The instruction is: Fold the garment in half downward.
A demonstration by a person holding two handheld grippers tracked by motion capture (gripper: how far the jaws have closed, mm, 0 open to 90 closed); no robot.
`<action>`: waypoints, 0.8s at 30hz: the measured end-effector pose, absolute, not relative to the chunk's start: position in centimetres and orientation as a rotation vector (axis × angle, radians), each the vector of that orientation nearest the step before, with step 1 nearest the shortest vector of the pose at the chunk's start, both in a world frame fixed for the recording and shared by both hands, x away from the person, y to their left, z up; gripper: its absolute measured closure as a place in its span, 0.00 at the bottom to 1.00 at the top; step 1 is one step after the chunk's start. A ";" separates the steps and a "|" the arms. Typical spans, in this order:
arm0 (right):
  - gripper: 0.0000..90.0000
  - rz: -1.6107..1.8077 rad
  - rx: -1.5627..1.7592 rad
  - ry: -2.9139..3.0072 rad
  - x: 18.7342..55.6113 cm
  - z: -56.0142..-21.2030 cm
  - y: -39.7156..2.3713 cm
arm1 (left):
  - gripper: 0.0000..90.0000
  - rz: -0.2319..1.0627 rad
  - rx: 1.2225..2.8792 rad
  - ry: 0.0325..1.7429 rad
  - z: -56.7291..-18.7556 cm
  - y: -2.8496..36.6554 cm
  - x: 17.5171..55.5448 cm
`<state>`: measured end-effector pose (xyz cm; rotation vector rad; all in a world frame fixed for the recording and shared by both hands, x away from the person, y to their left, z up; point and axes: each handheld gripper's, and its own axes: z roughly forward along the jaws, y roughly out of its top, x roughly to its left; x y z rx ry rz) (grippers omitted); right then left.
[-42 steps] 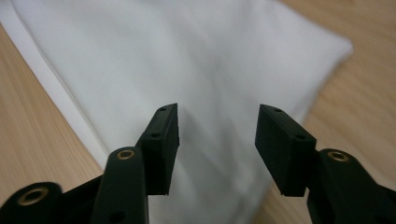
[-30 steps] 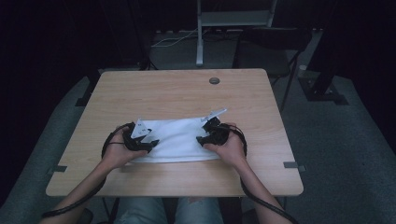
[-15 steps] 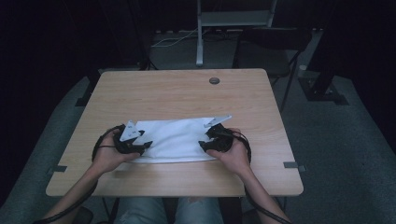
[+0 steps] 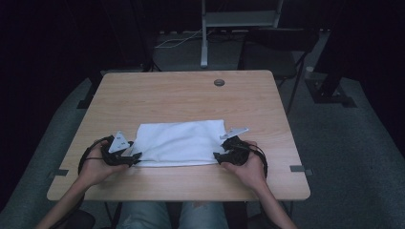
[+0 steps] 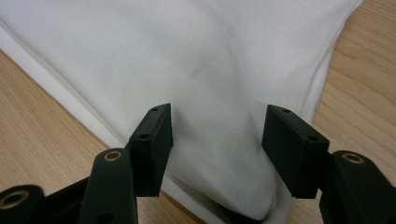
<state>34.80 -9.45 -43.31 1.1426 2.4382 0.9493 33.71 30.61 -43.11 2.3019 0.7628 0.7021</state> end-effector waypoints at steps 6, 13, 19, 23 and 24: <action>0.47 0.954 1.139 2.432 35.3 -43.4 -9.6 | 0.52 0.718 2.296 0.771 -43.3 30.4 34.3; 0.46 0.943 1.161 2.414 37.0 -43.4 -9.6 | 0.52 0.737 2.301 0.807 -43.2 30.0 36.6; 0.44 0.930 1.184 2.392 38.4 -42.7 -8.8 | 0.51 0.740 2.271 0.826 -42.7 28.8 38.1; 0.41 0.981 1.136 2.390 38.8 -41.6 -7.0 | 0.49 0.678 2.220 0.789 -41.6 26.5 38.4; 0.41 0.990 1.127 2.397 39.1 -41.4 -6.3 | 0.49 0.667 2.220 0.766 -41.4 25.6 38.5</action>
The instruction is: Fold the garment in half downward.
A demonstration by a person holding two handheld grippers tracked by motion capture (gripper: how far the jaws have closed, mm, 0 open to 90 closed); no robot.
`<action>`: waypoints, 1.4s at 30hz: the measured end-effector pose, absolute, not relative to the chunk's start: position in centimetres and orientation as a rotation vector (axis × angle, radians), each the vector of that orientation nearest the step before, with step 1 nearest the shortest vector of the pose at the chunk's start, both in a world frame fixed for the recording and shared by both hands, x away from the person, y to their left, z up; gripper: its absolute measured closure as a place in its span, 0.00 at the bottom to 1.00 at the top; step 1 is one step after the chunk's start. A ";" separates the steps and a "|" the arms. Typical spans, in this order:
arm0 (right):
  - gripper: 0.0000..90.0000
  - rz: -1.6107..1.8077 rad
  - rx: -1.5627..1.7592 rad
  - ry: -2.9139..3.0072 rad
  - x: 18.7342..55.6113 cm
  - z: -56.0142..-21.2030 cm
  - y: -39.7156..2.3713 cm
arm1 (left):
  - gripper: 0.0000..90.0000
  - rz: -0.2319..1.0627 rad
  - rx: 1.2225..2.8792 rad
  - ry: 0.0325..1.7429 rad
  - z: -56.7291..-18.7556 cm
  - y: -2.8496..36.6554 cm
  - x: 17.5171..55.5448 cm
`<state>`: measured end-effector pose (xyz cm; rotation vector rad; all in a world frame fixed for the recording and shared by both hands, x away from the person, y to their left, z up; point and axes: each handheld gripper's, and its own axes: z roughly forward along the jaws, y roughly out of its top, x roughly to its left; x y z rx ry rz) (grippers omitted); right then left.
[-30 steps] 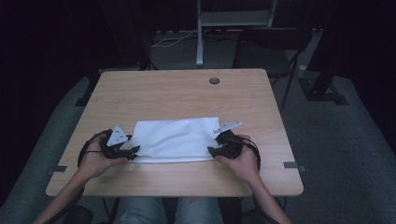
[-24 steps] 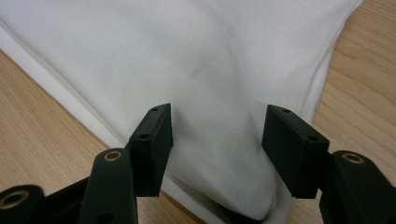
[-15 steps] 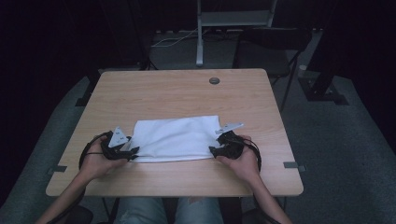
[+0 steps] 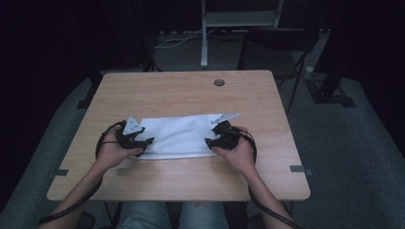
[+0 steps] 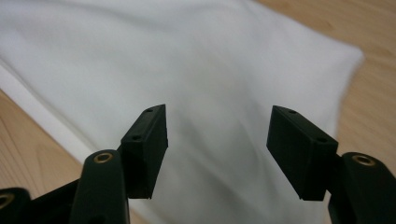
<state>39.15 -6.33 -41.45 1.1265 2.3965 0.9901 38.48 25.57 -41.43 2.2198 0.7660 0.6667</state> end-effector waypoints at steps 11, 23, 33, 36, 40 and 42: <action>0.46 0.995 1.107 2.472 43.4 -42.0 -1.3 | 0.49 0.619 2.288 0.679 -42.2 21.4 38.8; 0.46 1.012 1.090 2.472 42.5 -42.2 -0.8 | 0.48 0.620 2.248 0.711 -42.4 22.0 38.8; 0.42 0.975 1.173 2.401 44.7 -42.0 -0.1 | 0.49 0.615 2.288 0.715 -43.2 21.8 38.8; 0.42 0.941 1.173 2.431 45.0 -43.0 0.2 | 0.49 0.600 2.297 0.714 -43.1 22.0 38.9; 0.40 0.953 1.167 2.420 44.8 -43.0 0.1 | 0.48 0.601 2.291 0.714 -42.9 22.1 38.9; 0.39 0.973 1.162 2.401 44.4 -42.5 -0.2 | 0.47 0.603 2.267 0.715 -42.5 22.4 38.6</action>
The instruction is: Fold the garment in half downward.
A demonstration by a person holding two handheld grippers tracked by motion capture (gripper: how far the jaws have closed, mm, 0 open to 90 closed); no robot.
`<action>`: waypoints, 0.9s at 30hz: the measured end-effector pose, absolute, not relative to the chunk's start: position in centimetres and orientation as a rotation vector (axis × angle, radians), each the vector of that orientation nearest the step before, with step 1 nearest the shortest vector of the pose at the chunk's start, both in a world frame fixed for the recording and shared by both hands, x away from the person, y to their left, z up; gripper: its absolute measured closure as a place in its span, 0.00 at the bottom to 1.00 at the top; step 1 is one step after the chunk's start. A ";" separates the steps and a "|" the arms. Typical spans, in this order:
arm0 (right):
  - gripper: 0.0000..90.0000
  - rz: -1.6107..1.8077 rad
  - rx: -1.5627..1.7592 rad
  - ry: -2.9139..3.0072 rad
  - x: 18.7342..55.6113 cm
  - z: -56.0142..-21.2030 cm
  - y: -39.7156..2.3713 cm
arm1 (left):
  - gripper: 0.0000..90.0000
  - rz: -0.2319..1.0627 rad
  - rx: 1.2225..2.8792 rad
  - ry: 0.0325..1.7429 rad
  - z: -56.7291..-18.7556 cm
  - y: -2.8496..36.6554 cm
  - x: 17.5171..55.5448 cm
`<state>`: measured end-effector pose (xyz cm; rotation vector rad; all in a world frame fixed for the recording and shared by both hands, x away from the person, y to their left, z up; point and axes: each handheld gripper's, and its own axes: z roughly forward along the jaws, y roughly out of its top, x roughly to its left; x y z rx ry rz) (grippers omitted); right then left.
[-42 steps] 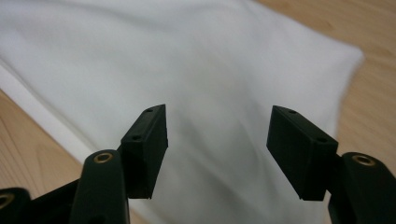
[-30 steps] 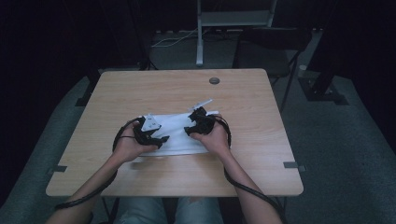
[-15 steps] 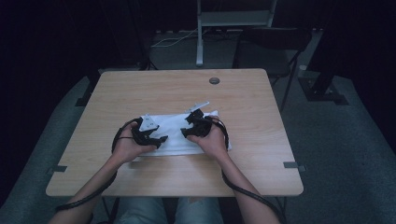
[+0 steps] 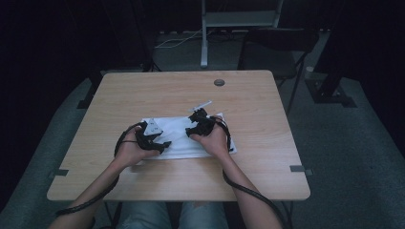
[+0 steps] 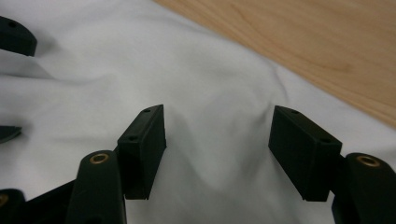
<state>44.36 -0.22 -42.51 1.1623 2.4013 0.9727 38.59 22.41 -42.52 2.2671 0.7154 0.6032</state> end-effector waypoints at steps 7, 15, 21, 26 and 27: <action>0.36 0.957 1.127 2.411 40.2 -41.2 -3.4 | 0.47 0.643 2.222 0.761 -41.9 25.3 37.7; 0.40 0.931 1.213 2.400 37.7 -42.9 -6.6 | 0.47 0.645 2.237 0.811 -42.5 27.3 37.2; 0.40 0.938 1.214 2.379 37.2 -43.4 -6.8 | 0.47 0.628 2.274 0.802 -43.2 26.9 37.1; 0.40 0.950 1.210 2.341 36.5 -42.5 -7.5 | 0.46 0.631 2.243 0.817 -42.7 27.9 36.8; 0.40 0.942 1.206 2.342 36.4 -42.4 -7.7 | 0.46 0.633 2.236 0.824 -42.6 28.1 36.7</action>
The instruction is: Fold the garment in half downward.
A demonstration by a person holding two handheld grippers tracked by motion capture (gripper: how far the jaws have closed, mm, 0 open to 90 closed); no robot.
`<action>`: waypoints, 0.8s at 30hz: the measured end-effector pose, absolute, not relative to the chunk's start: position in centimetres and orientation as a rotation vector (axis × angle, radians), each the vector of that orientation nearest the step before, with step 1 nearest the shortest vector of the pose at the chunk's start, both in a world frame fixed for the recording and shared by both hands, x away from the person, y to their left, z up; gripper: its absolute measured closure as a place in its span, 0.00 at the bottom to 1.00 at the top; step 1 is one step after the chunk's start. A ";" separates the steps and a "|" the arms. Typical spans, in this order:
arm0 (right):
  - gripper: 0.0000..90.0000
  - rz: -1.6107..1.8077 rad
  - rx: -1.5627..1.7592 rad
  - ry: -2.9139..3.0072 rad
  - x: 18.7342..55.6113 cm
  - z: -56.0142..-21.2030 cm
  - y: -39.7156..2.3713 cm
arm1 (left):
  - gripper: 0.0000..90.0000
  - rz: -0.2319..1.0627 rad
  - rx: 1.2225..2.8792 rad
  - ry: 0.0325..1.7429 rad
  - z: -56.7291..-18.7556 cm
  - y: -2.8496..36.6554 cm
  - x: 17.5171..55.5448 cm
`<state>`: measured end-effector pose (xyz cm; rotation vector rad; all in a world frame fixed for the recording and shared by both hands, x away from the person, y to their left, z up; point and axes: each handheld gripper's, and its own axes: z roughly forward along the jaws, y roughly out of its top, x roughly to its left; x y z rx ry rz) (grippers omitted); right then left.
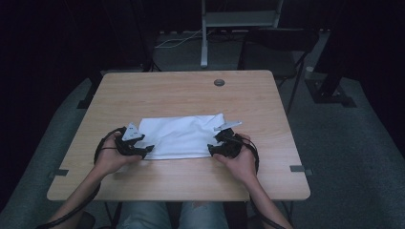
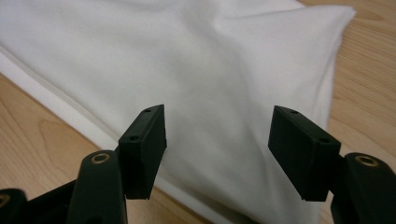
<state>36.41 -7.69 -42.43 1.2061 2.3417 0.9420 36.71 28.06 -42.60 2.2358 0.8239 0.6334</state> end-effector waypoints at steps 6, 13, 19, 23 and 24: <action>0.41 0.952 1.236 2.348 36.2 -43.5 -8.6 | 0.46 0.650 2.221 0.863 -42.5 29.4 36.5; 0.42 0.969 1.233 2.344 36.1 -43.6 -8.9 | 0.46 0.620 2.275 0.846 -43.1 29.1 36.1; 0.42 0.973 1.239 2.335 36.2 -43.7 -9.5 | 0.46 0.618 2.257 0.852 -43.3 28.6 36.6; 0.42 0.964 1.269 2.309 37.0 -43.7 -10.4 | 0.46 0.611 2.239 0.853 -43.4 27.7 37.9; 0.42 0.965 1.278 2.303 37.3 -43.7 -10.6 | 0.46 0.610 2.234 0.853 -43.4 27.4 38.1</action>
